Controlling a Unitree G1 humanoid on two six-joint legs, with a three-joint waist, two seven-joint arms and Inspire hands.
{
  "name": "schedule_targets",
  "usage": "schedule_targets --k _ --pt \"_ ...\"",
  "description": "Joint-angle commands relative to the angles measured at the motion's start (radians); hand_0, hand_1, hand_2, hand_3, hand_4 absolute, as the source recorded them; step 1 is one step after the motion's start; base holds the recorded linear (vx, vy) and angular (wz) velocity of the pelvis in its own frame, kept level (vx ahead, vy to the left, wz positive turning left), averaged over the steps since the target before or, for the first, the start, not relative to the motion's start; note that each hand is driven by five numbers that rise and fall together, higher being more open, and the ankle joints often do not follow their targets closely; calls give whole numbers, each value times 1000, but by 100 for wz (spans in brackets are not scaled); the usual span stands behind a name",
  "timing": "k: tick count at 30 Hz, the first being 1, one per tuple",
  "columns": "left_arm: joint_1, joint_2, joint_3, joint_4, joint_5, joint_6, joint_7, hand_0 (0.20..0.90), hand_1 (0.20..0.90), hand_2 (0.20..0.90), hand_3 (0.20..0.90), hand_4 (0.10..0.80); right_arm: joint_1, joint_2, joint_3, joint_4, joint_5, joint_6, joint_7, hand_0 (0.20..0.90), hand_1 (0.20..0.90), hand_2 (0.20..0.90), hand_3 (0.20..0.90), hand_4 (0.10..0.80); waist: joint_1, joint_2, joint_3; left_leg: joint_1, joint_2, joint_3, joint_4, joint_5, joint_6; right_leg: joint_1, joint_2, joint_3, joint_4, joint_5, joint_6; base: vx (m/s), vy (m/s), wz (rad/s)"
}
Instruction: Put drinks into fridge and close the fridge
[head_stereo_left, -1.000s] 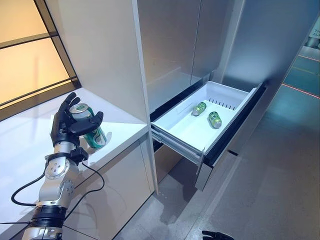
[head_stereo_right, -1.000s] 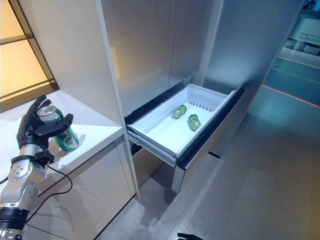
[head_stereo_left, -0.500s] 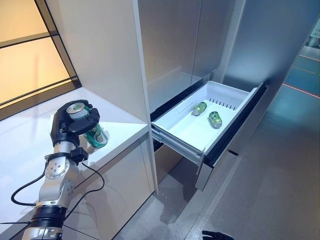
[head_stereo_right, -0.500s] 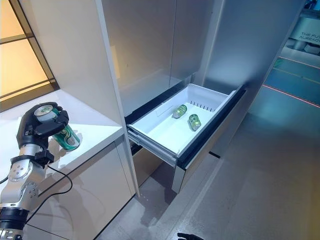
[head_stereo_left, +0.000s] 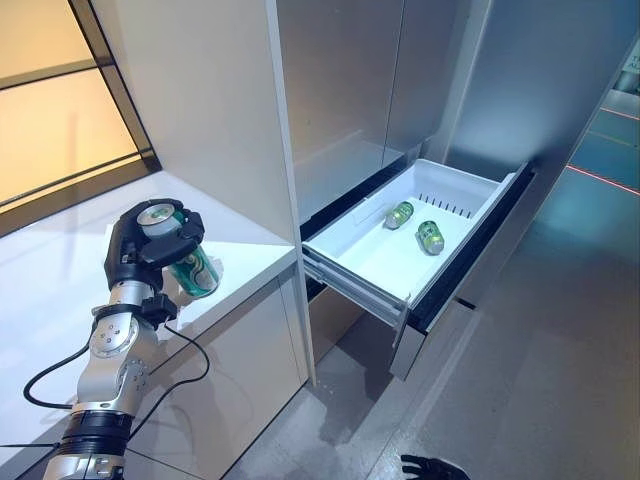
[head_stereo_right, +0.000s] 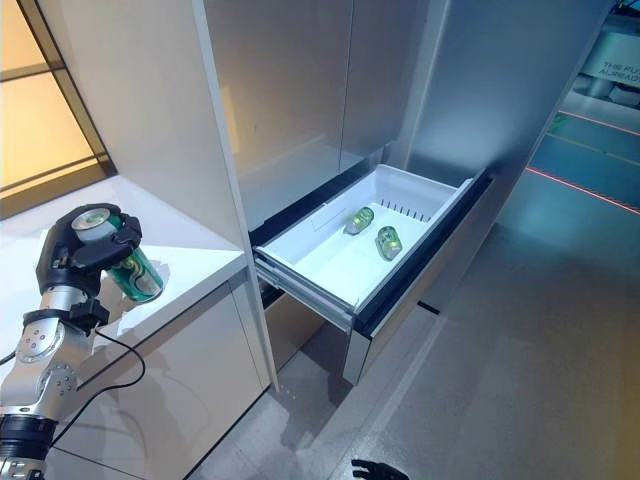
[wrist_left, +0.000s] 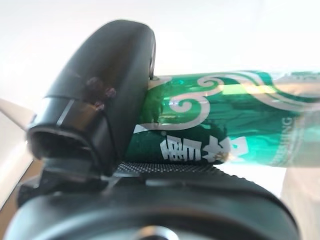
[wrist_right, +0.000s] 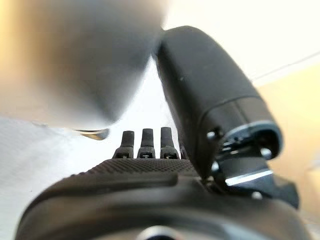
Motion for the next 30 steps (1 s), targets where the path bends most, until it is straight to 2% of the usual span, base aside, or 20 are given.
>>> schedule_targets --k 1,7,10,17,25,30 --pt "-235 62 23 -209 -79 -183 -111 300 300 300 200 100 -69 -38 30 -234 54 -76 19 900 900 900 900 800 -20 32 -36 45 -26 61 9 -101 14 -41 6 41 65 -48 46 -30 -12 -1" --pt "-216 43 -43 -295 -123 -217 -255 300 300 300 200 100 -43 -41 47 -616 157 -24 85 900 900 900 900 800 -42 27 -30 45 -25 65 5 -95 15 -46 8 51 66 -45 50 -21 -3 -1" --pt "-164 13 -87 -353 -156 -231 -370 300 300 300 200 100 -78 -77 29 -828 255 22 140 900 900 900 900 800 -44 26 -25 42 -23 70 4 -89 16 -49 11 60 64 -37 50 -32 6 -6" --pt "-137 -12 -159 -397 -207 -213 -496 300 300 300 200 100 -199 -140 -1 -1126 415 45 110 900 900 900 900 800 -42 27 -18 35 -24 73 6 -84 23 -59 14 77 64 -28 47 -31 2 -9" --pt "-171 -21 -213 -418 -220 -154 -517 300 300 300 200 100 -301 -147 9 -1231 576 96 69 900 900 900 900 800 -38 21 -27 23 -26 75 13 -76 26 -68 15 82 61 -15 41 -21 -7 -6" --pt "-199 -35 -265 -429 -183 -126 -491 300 300 300 200 100 -333 -129 57 -1263 638 137 79 900 900 900 900 800 -38 19 -30 23 -27 75 14 -75 26 -67 15 83 58 -11 40 0 0 0"
